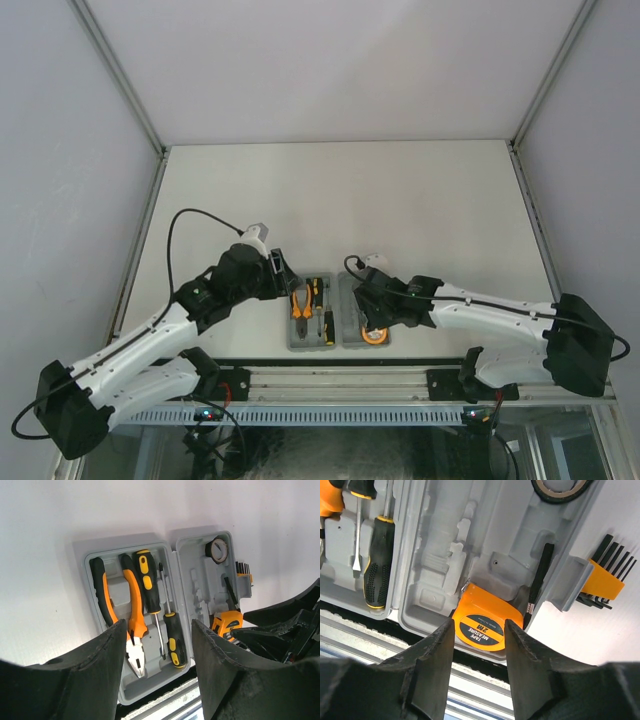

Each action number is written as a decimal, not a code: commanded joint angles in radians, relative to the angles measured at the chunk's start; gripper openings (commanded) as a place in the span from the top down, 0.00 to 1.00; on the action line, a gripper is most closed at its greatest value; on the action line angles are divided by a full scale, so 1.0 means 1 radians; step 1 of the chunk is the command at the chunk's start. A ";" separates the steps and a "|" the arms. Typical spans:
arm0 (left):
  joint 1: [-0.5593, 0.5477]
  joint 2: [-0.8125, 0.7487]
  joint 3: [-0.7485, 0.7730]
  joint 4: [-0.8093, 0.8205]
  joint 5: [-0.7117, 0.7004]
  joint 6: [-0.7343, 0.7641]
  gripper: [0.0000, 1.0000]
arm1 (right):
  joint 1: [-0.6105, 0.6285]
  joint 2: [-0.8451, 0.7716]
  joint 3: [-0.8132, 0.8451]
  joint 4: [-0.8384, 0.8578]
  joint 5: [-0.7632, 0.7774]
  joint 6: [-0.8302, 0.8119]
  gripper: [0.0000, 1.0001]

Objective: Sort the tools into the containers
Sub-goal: Adjust the engineering item in the storage box.

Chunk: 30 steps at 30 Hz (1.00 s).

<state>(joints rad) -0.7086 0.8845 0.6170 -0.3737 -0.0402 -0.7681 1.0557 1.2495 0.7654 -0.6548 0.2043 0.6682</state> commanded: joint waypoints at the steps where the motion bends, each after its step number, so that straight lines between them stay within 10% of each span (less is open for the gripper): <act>1: 0.008 0.007 0.001 0.043 0.016 -0.007 0.42 | 0.007 0.018 0.016 0.026 -0.006 -0.013 0.58; 23: 0.009 0.002 -0.017 0.042 0.008 -0.009 0.42 | 0.088 0.223 0.114 -0.065 0.045 -0.104 0.64; 30: 0.009 -0.013 -0.019 0.033 0.000 -0.008 0.42 | 0.092 0.142 0.156 -0.074 0.114 -0.101 0.49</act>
<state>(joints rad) -0.7082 0.8936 0.6170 -0.3683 -0.0402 -0.7685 1.1385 1.4372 0.8806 -0.7303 0.2882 0.5667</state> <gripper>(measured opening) 0.583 0.478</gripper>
